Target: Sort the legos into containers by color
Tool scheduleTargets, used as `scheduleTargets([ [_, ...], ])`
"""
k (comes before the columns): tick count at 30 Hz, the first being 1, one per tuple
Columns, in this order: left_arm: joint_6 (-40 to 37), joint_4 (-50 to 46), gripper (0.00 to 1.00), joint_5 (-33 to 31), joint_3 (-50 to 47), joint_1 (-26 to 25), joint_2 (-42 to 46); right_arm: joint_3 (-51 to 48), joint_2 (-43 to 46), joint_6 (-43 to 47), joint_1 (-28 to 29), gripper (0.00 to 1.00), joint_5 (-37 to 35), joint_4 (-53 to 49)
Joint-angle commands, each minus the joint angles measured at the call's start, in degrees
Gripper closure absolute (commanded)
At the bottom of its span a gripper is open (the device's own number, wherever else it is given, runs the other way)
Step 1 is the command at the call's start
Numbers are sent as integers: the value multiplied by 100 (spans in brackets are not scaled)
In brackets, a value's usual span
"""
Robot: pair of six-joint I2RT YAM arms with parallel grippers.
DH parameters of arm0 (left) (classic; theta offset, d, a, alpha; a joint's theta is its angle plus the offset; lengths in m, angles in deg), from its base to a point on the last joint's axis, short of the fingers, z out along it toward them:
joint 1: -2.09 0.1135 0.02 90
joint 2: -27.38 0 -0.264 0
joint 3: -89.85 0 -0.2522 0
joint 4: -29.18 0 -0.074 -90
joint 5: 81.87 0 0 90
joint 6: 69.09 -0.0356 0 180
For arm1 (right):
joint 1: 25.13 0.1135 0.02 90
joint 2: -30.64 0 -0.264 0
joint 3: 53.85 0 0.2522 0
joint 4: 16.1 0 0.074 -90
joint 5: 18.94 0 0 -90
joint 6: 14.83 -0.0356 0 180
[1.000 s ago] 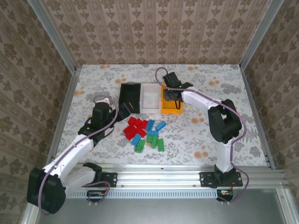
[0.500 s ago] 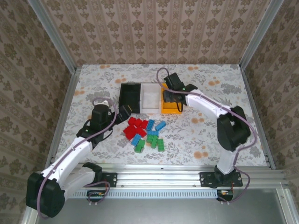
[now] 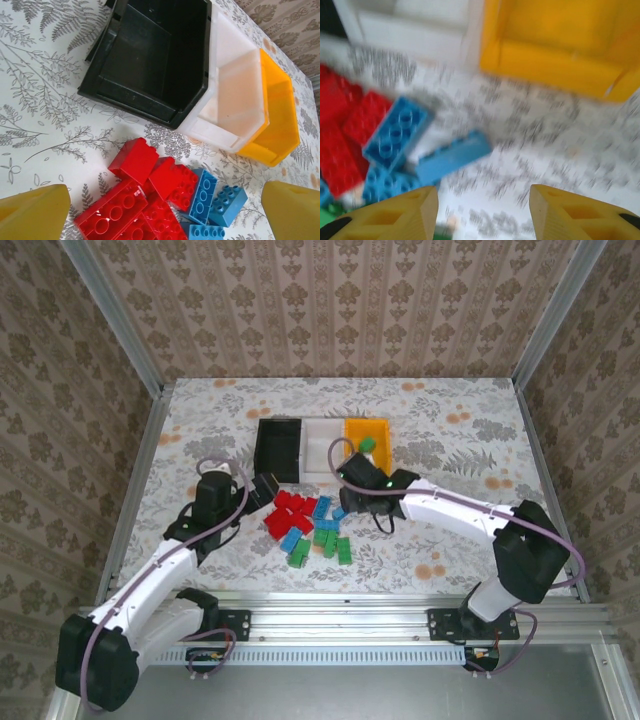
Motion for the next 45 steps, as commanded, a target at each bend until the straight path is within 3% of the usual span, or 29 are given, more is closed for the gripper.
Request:
scheduleTargets([
  [1, 42, 33, 0, -124, -225, 38, 234, -495, 337, -496, 376, 47, 452, -385],
  [9, 143, 143, 0, -170, -302, 41, 364, -772, 33, -797, 1468, 42, 661, -672],
  [20, 81, -57, 0, -181, -181, 42, 406, -383, -844, -548, 1461, 41, 475, -549],
  [32, 42, -17, 0, -245, -197, 40, 383, -491, -927, -637, 1154, 37, 594, -140],
  [45, 20, -66, 0, -244, -216, 57, 355, -642, -712, -742, 791, 60, 395, 63],
])
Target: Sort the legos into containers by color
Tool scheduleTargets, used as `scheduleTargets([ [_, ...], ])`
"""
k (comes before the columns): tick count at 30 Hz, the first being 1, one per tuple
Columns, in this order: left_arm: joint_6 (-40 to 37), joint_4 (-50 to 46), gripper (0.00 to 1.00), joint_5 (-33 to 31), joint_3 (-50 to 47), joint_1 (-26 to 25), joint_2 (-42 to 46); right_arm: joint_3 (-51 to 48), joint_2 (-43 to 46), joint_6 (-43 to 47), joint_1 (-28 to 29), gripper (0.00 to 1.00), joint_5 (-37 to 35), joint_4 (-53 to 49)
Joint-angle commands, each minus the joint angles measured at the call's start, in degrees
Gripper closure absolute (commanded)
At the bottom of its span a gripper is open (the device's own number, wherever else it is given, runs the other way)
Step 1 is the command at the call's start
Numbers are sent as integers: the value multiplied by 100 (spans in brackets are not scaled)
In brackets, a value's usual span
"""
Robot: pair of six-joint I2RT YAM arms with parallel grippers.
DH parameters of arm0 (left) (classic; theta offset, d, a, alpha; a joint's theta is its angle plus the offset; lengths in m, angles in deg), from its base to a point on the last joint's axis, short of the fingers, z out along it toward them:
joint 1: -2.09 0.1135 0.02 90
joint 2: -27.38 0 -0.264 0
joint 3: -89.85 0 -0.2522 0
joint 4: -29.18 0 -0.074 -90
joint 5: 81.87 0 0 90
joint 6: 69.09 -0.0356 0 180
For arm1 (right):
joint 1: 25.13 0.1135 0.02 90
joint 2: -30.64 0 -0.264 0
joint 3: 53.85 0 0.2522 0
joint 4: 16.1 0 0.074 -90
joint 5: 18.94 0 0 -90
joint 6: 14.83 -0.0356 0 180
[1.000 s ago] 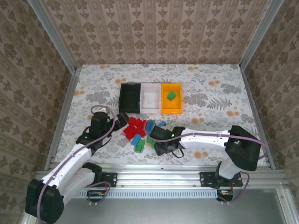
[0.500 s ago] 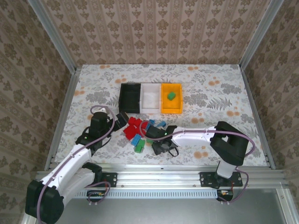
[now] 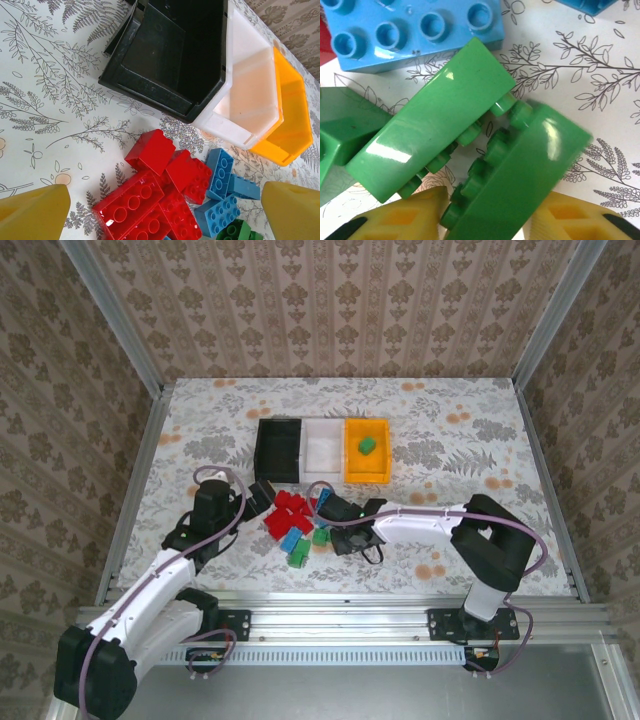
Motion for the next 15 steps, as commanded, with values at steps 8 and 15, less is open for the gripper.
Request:
scheduleTargets([
  [8, 36, 157, 0, 54, 109, 42, -260, -677, 732, -130, -148, 68, -230, -204],
  [15, 14, 136, 0, 174, 210, 38, -384, -456, 693, 397, -221, 47, -6, -177],
])
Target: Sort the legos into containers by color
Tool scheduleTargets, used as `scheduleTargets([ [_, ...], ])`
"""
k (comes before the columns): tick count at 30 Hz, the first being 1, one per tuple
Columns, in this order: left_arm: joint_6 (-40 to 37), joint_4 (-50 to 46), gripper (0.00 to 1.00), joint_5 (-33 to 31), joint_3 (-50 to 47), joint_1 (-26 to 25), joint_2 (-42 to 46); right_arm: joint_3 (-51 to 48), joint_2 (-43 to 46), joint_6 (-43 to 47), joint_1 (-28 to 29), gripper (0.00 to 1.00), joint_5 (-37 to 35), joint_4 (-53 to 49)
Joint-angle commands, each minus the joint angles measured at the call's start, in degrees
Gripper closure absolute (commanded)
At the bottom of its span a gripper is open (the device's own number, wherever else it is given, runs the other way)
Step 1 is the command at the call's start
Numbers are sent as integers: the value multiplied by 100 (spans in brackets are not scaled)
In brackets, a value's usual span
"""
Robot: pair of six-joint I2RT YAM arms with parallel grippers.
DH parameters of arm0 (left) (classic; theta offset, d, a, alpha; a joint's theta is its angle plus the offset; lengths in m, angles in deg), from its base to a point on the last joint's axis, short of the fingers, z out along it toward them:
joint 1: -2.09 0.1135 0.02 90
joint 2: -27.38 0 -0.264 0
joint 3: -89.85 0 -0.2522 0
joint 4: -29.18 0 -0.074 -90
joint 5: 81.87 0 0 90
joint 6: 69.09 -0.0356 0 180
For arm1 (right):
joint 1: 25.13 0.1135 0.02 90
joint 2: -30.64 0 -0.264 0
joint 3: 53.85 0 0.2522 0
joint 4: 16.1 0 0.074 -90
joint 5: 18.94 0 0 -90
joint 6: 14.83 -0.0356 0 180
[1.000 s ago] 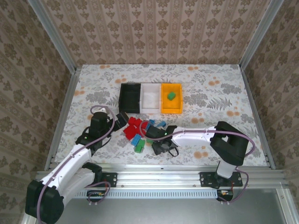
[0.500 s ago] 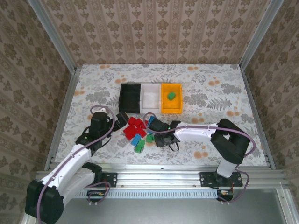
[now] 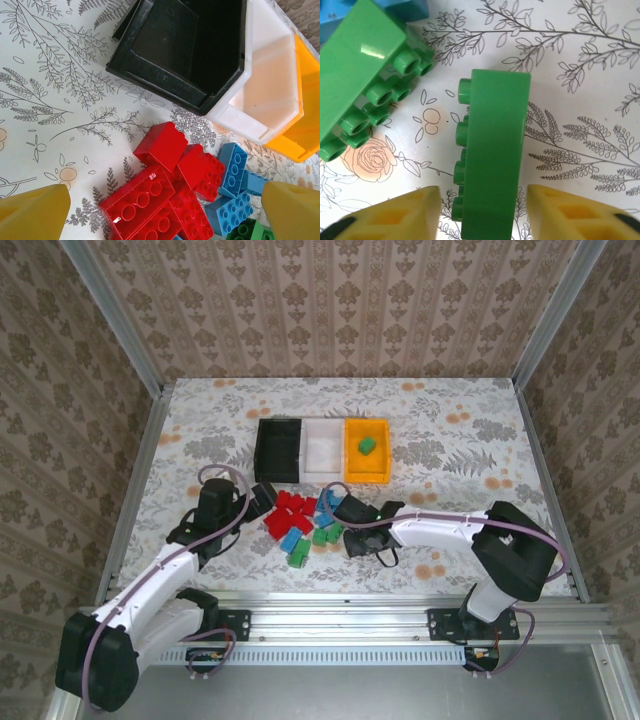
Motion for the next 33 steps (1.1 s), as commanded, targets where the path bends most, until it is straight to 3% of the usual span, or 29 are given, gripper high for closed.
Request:
scheduleTargets([
  [1, 3, 62, 0, 102, 212, 43, 15, 225, -17, 337, -20, 46, 5, -134],
  [5, -11, -1, 0, 71, 204, 40, 113, 420, -378, 452, -121, 47, -188, -196],
  [12, -55, -108, 0, -12, 184, 43, 237, 407, -278, 338, -139, 71, -765, -256],
  [18, -19, 67, 0, 39, 158, 45, 112, 404, 547, 621, -155, 73, -1395, -507],
  [22, 45, 183, 0, 166, 194, 35, -75, 945, 656, 1031, -665, 72, -1350, -408],
  [26, 121, 289, 0, 327, 286, -18, -277, 1989, -169, 1501, -1458, 72, -1087, -151],
  [33, 20, -154, 0, 541, 608, -83, -442, 4139, -2149, 1919, -2263, 71, -704, -626],
])
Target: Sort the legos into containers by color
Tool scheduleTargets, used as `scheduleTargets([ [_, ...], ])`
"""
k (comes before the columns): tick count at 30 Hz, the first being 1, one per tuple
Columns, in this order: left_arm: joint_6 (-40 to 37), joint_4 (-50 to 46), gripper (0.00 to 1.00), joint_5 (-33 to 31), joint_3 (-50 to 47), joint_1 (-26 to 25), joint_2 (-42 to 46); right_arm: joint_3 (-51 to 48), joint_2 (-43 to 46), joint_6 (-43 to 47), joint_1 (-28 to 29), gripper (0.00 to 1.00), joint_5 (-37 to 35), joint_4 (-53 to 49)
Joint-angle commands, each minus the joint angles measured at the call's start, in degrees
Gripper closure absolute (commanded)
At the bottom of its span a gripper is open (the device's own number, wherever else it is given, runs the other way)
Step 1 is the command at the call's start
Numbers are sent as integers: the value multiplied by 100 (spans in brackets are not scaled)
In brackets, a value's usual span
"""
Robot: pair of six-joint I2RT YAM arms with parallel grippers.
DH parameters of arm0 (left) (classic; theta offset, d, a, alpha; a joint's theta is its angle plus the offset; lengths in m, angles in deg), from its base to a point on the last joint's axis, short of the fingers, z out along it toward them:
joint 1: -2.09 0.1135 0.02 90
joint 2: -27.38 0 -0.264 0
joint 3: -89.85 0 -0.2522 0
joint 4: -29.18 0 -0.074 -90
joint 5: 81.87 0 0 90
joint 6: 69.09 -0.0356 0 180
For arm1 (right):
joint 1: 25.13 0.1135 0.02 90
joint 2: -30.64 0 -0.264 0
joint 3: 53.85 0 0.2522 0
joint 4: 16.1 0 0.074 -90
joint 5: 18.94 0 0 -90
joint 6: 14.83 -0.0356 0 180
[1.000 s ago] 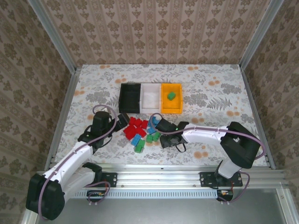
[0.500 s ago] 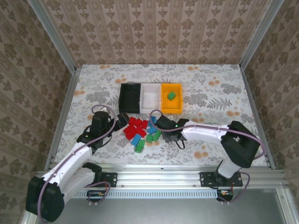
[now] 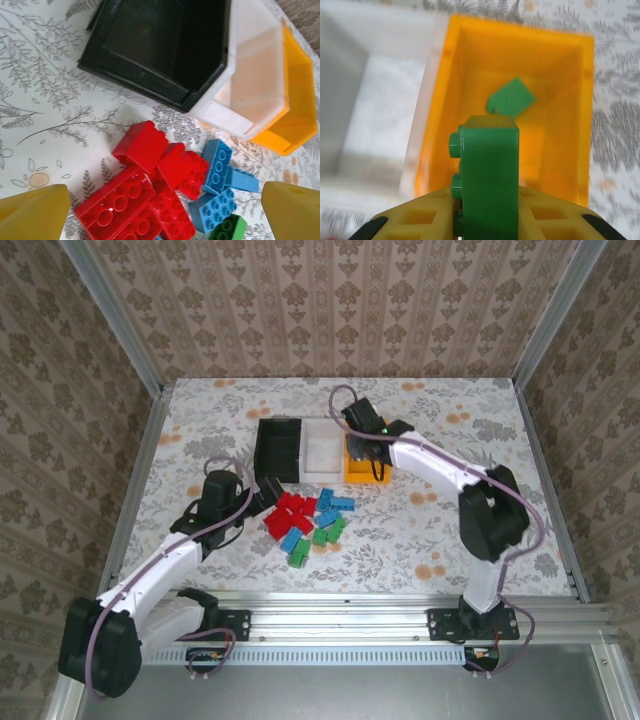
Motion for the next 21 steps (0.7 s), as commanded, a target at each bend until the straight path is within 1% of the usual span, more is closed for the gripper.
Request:
scheduleTargets([
  [1, -16, -253, 0, 160, 226, -53, 71, 544, -631, 292, -233, 71, 225, -455],
  [5, 10, -283, 0, 46, 108, -62, 268, 917, -1026, 341, -345, 68, 448, -601],
  [10, 49, -275, 0, 9, 41, -62, 403, 965, -1006, 374, -409, 55, 448, -671],
  [12, 42, -283, 0, 25, 54, -62, 420, 954, -890, 394, -409, 52, 398, -693],
  [14, 38, -288, 0, 27, 67, -62, 422, 897, -658, 408, -392, 51, 387, -722],
  [16, 14, -295, 0, 20, 85, -62, 438, 633, -281, 330, -297, 51, 401, -662],
  [18, -32, -312, 0, -44, 94, -62, 455, 143, 233, 209, -9, 52, 374, -539],
  [21, -134, -395, 0, -217, 81, -48, 522, -841, 980, -194, 624, 52, 27, -407],
])
